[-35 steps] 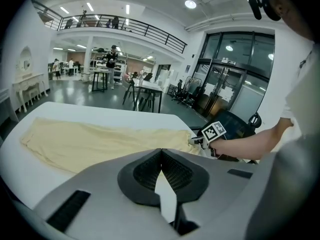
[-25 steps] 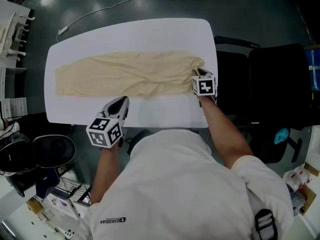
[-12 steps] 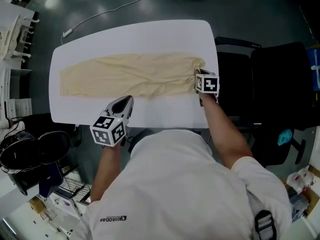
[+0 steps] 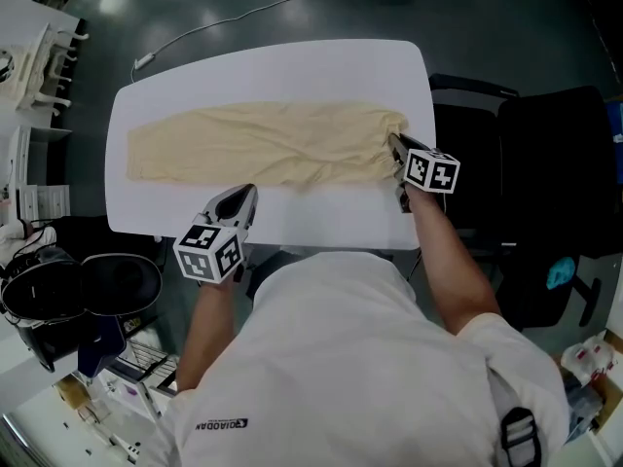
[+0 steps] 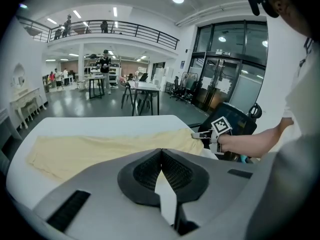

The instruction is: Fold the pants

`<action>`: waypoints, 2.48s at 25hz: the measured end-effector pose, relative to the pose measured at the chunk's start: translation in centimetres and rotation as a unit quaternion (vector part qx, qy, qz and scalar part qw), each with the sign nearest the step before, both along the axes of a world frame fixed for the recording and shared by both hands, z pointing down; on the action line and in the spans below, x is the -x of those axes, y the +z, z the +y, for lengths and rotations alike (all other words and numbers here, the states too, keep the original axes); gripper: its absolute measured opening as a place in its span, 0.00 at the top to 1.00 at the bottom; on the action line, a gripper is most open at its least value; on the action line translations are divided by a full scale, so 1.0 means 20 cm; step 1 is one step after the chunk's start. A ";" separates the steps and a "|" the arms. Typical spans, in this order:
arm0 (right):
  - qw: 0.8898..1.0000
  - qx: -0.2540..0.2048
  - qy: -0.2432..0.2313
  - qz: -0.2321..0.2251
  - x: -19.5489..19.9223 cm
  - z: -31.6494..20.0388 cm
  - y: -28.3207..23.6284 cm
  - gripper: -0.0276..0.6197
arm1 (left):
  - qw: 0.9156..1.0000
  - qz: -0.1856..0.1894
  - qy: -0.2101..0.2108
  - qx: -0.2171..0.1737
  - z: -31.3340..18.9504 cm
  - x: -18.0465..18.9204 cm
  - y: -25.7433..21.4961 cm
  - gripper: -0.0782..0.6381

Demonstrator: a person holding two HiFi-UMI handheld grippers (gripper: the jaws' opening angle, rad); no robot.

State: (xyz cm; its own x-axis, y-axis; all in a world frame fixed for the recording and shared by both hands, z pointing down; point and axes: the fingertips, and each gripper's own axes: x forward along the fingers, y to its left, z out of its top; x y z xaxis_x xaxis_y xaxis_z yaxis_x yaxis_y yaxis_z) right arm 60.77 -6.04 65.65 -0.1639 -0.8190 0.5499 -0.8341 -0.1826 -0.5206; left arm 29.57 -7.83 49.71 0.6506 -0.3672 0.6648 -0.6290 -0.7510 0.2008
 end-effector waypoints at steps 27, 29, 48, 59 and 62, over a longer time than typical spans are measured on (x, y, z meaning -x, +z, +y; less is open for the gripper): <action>0.991 -0.129 -0.032 -0.029 0.86 -0.37 -0.80 0.86 | 0.995 0.098 -0.012 -0.002 -0.40 0.81 -0.10 0.85; 0.990 -0.133 -0.027 -0.030 0.94 -0.40 -0.82 0.86 | 0.994 0.104 -0.009 -0.003 -0.44 0.88 -0.10 0.85; 0.965 -0.223 0.112 -0.082 1.29 -0.54 -1.16 0.86 | 0.993 0.110 0.030 -0.020 -0.63 1.53 -0.09 0.85; 0.960 -0.251 0.073 -0.097 1.39 -0.68 -1.38 0.86 | 0.992 0.128 0.001 -0.017 -0.69 1.53 -0.18 0.85; 0.958 -0.263 0.054 -0.103 1.43 -0.70 -1.44 0.86 | 0.992 0.124 -0.007 -0.027 -0.69 1.55 -0.22 0.85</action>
